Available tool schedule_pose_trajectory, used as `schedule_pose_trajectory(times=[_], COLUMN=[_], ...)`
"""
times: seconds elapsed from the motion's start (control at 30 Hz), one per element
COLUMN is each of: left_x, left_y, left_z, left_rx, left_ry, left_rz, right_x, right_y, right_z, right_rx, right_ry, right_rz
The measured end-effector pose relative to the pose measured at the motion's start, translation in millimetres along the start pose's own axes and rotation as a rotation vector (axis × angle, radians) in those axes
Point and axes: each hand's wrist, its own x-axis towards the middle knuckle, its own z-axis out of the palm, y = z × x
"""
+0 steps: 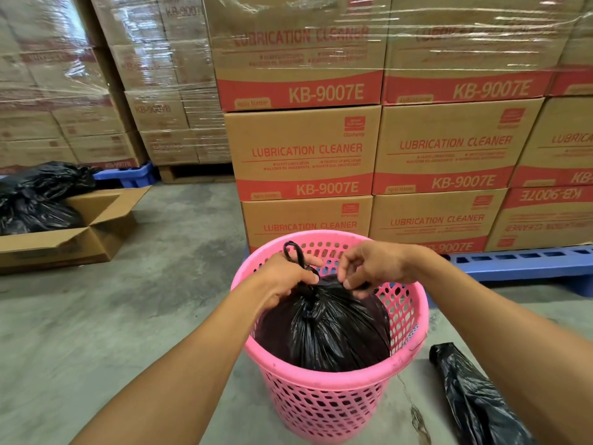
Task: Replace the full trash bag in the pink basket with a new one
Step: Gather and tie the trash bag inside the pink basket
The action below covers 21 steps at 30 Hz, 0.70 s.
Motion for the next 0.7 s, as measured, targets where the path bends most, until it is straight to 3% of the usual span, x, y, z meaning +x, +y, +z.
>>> schedule_pose_trajectory(times=[0.1, 0.17, 0.27, 0.37, 0.5, 0.7], left_x=[-2, -6, -13, -21, -20, -16], left_y=[-2, -8, -16, -18, -19, -28], left_z=[10, 17, 26, 32, 29, 17], left_rx=[0.330, 0.561, 0.745, 0.823, 0.847, 0.829], left_ry=[0.124, 0.182, 0.240, 0.339, 0.461, 0.308], left_rz=[0.203, 0.314, 0.455, 0.510, 0.537, 0.598], right_x=[9, 18, 30, 40, 46, 42], right_y=[0, -3, -6, -2, 6, 17], right_z=[7, 13, 29, 42, 41, 29], right_rx=[-0.283, -0.387, -0.118, -0.003, 0.170, 0.080], right_ry=[0.030, 0.186, 0.322, 0.309, 0.163, 0.061], right_rz=[0.042, -0.062, -0.244, -0.224, -0.096, 0.004])
